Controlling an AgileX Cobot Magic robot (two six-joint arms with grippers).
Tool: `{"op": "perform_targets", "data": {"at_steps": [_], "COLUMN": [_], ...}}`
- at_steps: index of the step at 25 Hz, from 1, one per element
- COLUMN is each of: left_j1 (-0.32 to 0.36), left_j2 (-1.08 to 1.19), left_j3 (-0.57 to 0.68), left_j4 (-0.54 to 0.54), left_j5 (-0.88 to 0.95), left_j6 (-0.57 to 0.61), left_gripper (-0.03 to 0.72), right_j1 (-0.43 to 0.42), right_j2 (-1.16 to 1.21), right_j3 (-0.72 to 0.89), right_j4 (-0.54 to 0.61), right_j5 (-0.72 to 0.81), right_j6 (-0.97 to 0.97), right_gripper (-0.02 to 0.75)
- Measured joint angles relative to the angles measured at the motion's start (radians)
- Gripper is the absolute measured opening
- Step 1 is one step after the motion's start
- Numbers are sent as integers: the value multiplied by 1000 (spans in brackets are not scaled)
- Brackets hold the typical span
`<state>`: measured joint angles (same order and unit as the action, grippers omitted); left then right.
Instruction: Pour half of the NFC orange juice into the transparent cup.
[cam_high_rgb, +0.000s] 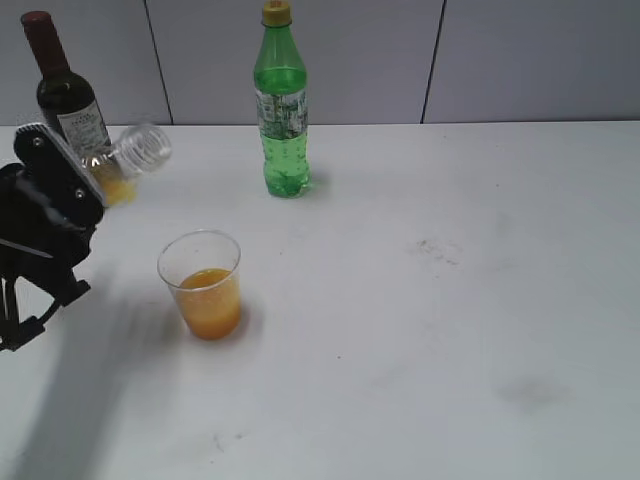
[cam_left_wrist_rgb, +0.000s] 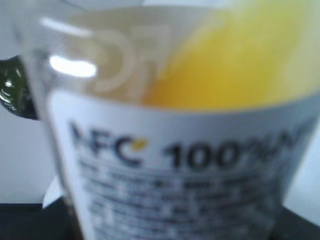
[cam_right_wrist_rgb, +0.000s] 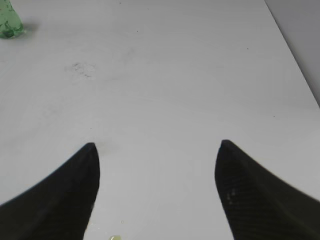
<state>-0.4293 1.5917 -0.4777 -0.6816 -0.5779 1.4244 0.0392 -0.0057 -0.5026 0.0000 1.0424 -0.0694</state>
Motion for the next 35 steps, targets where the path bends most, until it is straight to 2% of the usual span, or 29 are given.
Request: {"op": "perform_targets", "data": {"at_steps": [5,11,15,20,24,28,35], "left_j1": [1,32,94,216,283,287,287], "left_j2": [0,6,73,242,371,444,552], "left_j3": [0,0,-1,-11,-94,-204,-383], "left_j4": [137,340,494,733,887,967,1043], "left_j5": [-4,-88,-232,-545,-586,-592,-608], "left_j6": [-411,-803,-1041,-1304,-1401,-1424,-1437], "left_gripper": [473,473,473,473,473,473,473], "right_j1": [0,0,0,0,0,0,0], "right_j2": [0,0,0,0,0,0,0], "right_j3": [0,0,0,0,0,0,0], "right_j4": [0,0,0,0,0,0,0], "right_j5": [0,0,0,0,0,0,0], "right_j6": [0,0,0,0,0,0,1], "right_gripper": [552,552,552,552,552,552,552]}}
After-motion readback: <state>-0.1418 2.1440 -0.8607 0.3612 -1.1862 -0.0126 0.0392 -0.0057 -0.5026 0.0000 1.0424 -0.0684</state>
